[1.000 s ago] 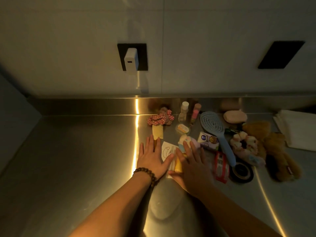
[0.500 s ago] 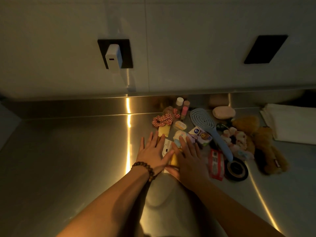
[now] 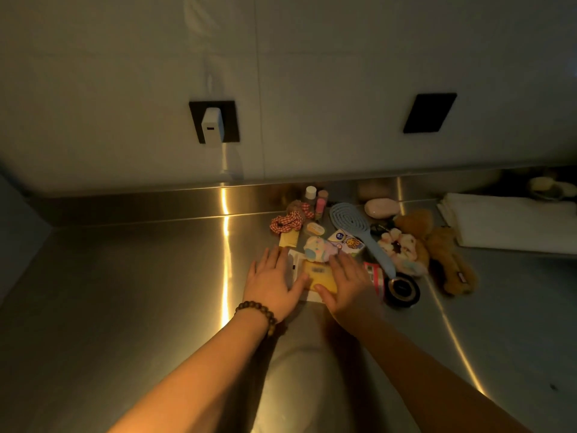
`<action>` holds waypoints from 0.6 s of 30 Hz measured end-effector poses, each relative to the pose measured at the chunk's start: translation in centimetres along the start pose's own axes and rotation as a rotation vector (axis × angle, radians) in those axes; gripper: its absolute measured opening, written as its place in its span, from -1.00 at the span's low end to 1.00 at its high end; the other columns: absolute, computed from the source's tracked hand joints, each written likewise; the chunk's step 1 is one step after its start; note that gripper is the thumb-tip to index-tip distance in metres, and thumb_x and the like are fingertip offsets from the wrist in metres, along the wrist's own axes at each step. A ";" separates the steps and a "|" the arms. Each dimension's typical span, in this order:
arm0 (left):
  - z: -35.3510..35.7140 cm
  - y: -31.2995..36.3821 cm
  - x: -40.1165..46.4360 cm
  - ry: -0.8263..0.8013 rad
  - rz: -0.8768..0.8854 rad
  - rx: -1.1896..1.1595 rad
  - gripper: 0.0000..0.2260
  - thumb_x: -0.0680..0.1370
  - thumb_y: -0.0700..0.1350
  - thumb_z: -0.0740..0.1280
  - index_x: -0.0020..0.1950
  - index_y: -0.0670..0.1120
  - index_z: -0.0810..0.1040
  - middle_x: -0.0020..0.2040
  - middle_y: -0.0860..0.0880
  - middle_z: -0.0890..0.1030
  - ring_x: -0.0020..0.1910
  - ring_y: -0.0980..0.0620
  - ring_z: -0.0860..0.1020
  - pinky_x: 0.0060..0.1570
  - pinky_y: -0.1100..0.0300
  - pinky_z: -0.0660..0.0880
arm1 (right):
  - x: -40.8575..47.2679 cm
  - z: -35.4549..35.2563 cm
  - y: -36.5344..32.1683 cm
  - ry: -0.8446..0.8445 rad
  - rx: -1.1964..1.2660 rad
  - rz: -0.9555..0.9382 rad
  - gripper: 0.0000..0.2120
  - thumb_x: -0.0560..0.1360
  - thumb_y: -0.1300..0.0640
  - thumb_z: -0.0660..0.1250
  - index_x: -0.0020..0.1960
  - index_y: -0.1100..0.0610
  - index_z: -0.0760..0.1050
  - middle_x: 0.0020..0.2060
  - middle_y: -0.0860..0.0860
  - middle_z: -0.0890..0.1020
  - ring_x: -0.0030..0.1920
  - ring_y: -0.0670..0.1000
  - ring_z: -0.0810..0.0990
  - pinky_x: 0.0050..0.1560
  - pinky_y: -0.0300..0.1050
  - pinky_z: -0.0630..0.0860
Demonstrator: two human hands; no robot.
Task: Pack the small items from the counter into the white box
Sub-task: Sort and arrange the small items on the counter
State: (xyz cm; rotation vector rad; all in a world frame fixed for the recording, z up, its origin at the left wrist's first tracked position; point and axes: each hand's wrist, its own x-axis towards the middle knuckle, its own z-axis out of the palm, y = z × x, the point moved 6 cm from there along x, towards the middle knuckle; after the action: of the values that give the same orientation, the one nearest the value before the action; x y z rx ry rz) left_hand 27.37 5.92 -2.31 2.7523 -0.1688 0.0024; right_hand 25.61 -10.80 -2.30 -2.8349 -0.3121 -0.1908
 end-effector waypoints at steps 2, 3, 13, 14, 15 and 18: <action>-1.0 1.0 -1.2 0.036 0.025 0.014 -0.30 0.48 0.37 -0.08 0.52 0.01 0.05 0.52 0.00 0.11 0.49 0.03 0.03 0.42 0.05 -0.05 | -1.2 -1.3 0.2 0.046 0.024 0.049 -0.36 0.54 -0.20 0.16 0.49 0.15 0.23 0.46 0.13 0.29 0.48 0.12 0.19 0.47 0.07 0.11; -1.4 1.6 -1.8 0.047 0.039 0.024 -0.30 0.49 0.37 -0.07 0.51 0.00 0.06 0.52 0.00 0.13 0.48 0.03 0.05 0.42 0.05 -0.03 | -1.9 -1.8 0.3 0.053 0.032 0.077 -0.38 0.55 -0.19 0.16 0.48 0.15 0.24 0.46 0.12 0.29 0.48 0.12 0.19 0.46 0.06 0.12; -0.4 8.9 -5.3 -0.021 0.226 0.058 -0.33 0.49 0.34 -0.03 0.49 -0.03 0.15 0.47 -0.04 0.25 0.45 0.00 0.17 0.42 -0.01 0.04 | -10.6 -4.6 5.5 0.239 0.145 0.407 -0.50 0.45 -0.04 0.32 0.25 0.27 0.50 0.18 0.29 0.55 0.13 0.30 0.55 0.15 0.20 0.49; 0.0 9.8 -5.5 -0.035 0.247 0.058 -0.33 0.49 0.33 -0.02 0.49 -0.03 0.15 0.46 -0.04 0.26 0.44 0.00 0.18 0.42 -0.02 0.04 | -11.4 -4.7 6.5 0.226 0.130 0.445 -0.50 0.45 -0.03 0.34 0.27 0.27 0.48 0.20 0.30 0.53 0.16 0.30 0.53 0.18 0.20 0.47; 0.5 10.8 -5.7 -0.045 0.268 0.061 -0.34 0.49 0.33 -0.02 0.48 -0.03 0.15 0.46 -0.04 0.27 0.44 0.00 0.19 0.41 -0.02 0.05 | -12.3 -4.9 7.5 0.217 0.115 0.482 -0.49 0.47 -0.03 0.34 0.29 0.26 0.45 0.24 0.29 0.51 0.21 0.29 0.50 0.22 0.20 0.43; 2.0 14.1 -7.0 -0.063 0.326 0.085 -0.34 0.49 0.33 -0.02 0.48 -0.02 0.14 0.46 -0.05 0.27 0.43 -0.01 0.20 0.38 -0.03 0.07 | -15.5 -6.4 10.2 0.187 0.084 0.586 -0.46 0.51 -0.10 0.27 0.37 0.20 0.38 0.33 0.23 0.44 0.30 0.24 0.43 0.29 0.15 0.39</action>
State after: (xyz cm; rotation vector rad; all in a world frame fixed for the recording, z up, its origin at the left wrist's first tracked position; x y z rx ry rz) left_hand 18.72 -6.99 0.93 2.7777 -0.6458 0.0103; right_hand 12.37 -25.18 -1.41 -2.6612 0.5314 -0.3012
